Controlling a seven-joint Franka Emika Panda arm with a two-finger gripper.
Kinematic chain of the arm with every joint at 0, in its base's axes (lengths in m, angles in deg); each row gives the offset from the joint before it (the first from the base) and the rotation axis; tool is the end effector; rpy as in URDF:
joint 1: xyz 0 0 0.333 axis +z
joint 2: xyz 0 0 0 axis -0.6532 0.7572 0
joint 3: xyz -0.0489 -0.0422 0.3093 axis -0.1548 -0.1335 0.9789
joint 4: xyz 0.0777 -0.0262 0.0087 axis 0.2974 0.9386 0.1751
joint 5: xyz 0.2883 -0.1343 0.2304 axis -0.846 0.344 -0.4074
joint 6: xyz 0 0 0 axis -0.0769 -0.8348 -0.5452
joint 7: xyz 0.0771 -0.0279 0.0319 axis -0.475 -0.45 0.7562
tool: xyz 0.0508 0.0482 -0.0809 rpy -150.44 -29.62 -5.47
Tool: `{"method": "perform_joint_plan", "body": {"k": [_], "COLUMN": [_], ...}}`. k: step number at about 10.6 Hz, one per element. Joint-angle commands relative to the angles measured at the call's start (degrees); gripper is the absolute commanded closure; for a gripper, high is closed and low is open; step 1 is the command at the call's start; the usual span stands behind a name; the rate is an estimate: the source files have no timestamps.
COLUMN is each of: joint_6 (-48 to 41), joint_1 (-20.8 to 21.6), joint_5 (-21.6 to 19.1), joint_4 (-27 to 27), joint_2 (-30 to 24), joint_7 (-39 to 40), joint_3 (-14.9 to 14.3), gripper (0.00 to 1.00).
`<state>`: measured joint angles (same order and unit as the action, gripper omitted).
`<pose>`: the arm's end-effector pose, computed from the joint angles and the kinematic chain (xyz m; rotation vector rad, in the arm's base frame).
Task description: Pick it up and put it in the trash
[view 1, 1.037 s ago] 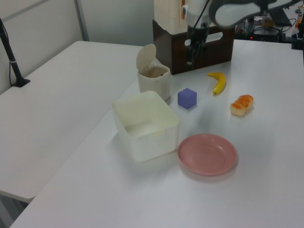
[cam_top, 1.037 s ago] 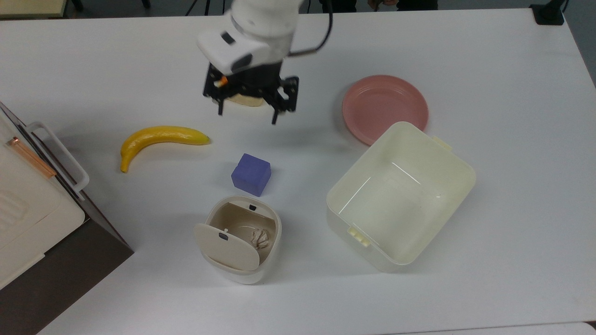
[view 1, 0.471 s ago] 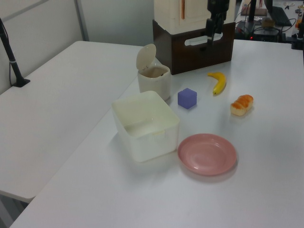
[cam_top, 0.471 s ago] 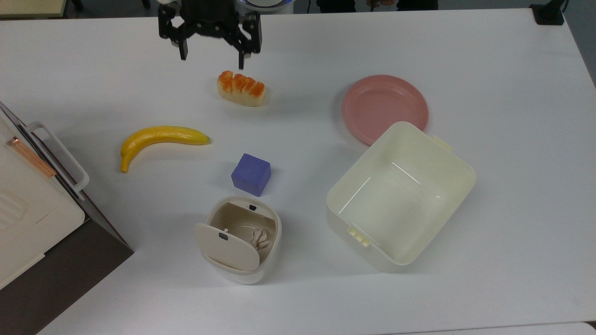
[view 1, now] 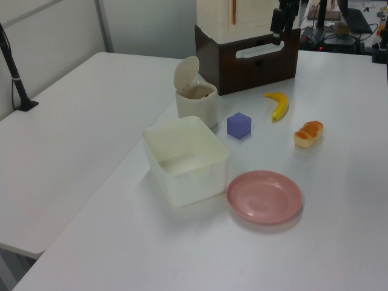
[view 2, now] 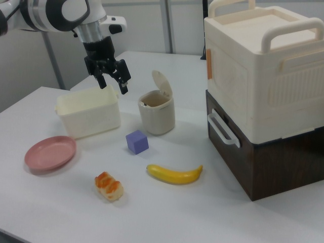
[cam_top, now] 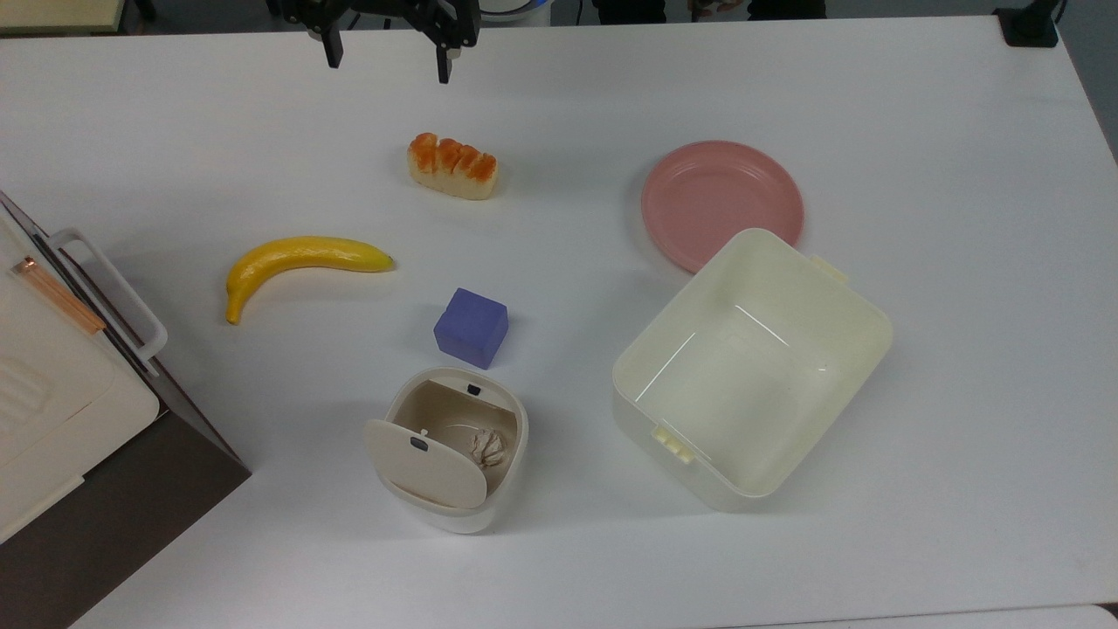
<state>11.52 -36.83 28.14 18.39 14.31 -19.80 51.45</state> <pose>0.5799 -0.0379 0.6121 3.0823 -0.2039 0.1469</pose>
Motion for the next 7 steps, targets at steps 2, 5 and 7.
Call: {"method": "perform_joint_plan", "body": {"k": [2, 5, 7], "joint_6": [-1.0, -1.2, -1.2], "joint_1": [1.7, 1.8, 1.8], "joint_5": [-2.8, -3.2, -3.2], "joint_4": [-0.9, -1.0, -1.0], "joint_2": [-1.0, -1.6, -1.6], "joint_7": [-1.7, -1.2, -1.2], "joint_3": [-3.2, -3.7, -3.7], "gripper": [0.0, 0.0, 0.0]}}
